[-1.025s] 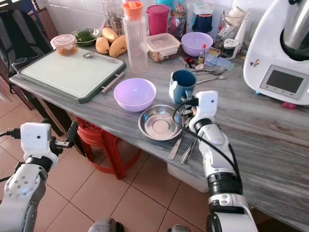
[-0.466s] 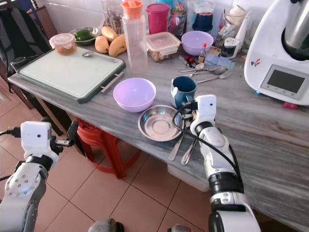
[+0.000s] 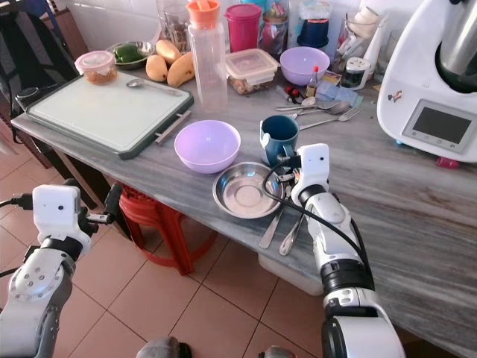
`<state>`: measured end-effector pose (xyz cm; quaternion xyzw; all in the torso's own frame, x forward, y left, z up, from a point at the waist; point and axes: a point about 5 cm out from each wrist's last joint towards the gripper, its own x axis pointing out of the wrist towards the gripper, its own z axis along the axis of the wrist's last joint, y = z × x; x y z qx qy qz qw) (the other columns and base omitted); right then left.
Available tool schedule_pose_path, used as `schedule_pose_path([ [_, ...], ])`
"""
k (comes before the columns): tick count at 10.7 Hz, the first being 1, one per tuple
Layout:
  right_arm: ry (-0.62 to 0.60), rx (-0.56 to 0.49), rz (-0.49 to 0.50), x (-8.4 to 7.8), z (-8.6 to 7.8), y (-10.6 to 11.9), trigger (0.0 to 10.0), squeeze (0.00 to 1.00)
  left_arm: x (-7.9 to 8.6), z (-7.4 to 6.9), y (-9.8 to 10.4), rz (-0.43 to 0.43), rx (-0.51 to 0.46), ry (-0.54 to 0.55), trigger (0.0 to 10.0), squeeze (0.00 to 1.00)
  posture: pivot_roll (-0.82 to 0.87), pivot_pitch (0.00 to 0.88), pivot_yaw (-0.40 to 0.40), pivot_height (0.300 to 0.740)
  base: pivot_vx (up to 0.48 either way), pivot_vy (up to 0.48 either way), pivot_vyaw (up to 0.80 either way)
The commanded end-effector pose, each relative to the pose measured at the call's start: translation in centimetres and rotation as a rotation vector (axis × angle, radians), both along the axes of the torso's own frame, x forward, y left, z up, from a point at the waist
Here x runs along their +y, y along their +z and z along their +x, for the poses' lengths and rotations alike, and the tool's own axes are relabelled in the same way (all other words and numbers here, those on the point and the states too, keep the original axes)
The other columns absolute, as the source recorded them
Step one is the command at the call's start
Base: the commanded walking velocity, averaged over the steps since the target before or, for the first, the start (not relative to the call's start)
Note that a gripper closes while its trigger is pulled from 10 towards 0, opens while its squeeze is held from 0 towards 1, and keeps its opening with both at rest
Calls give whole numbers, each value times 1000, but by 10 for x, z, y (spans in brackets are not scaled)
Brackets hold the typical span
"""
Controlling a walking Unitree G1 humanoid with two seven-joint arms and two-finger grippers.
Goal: Setting the table
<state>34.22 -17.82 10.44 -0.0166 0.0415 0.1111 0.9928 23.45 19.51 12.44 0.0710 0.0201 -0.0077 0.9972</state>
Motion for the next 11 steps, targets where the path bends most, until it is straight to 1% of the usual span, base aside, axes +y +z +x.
schedule_pose_path([
  [1, 14, -3, -14, 2, 1, 1, 10000, 1000, 0, 1, -3, 7, 9, 10, 10000, 0, 78, 16, 44, 740, 0, 0, 0],
  [4, -20, -44, -46, -6, 0, 8, 10000, 1000, -3, 5, -3, -3, 3, 9, 10000, 0, 66, 7, 41, 740, 0, 0, 0],
  [8, -17, -77, -73, -4, 4, 16, 10000, 1000, -5, 11, -4, -14, -6, 10, 10000, 0, 59, 0, 39, 740, 0, 0, 0],
  [11, -57, -178, -78, -7, 6, 33, 10000, 1000, -7, 15, -3, -20, -20, 8, 10000, 0, 49, 0, 38, 740, 0, 0, 0],
])
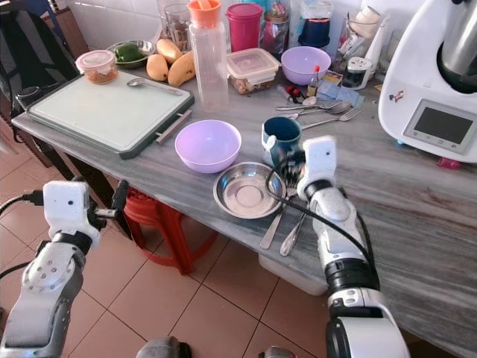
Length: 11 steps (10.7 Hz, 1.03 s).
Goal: Setting the table
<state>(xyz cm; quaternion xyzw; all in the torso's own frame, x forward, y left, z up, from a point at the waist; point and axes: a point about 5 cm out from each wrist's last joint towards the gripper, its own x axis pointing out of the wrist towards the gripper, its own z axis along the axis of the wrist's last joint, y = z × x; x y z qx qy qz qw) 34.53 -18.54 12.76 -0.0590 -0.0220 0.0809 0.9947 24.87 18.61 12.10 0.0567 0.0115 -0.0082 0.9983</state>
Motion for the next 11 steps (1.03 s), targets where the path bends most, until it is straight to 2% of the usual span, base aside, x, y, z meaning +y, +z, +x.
schedule_pose_path([
  [1, 5, -55, -13, 1, 4, 14, 10000, 1000, 0, 2, 0, 1, -7, 8, 10000, 0, 42, 0, 36, 740, 0, 0, 0],
  [3, 19, -104, -42, 5, 2, 22, 10000, 1000, -5, 7, 1, -20, -24, 10, 10000, 0, 30, 0, 30, 740, 0, 0, 0],
  [6, 6, -188, -2, 9, -7, 40, 10000, 1000, -12, 15, -3, -40, -27, 32, 10000, 0, 1, 0, 18, 740, 0, 0, 0],
  [8, -5, -222, 31, 18, -28, 46, 10000, 1000, -10, 21, -5, -43, -34, 72, 10000, 0, -15, 0, 11, 740, 0, 0, 0],
  [9, 0, -228, 60, 27, -45, 44, 10000, 1000, -9, 22, -7, -47, -33, 79, 10000, 0, -20, 0, 8, 740, 0, 0, 0],
  [10, 14, -216, 61, 34, -59, 40, 10000, 714, -10, 22, -8, -51, -30, 86, 10000, 0, -23, 0, 4, 740, 0, 0, 800],
  [11, 24, -172, 69, 40, -69, 32, 10000, 0, -12, 23, -10, -58, -32, 102, 10000, 0, -26, 0, 5, 740, 0, 0, 800],
])
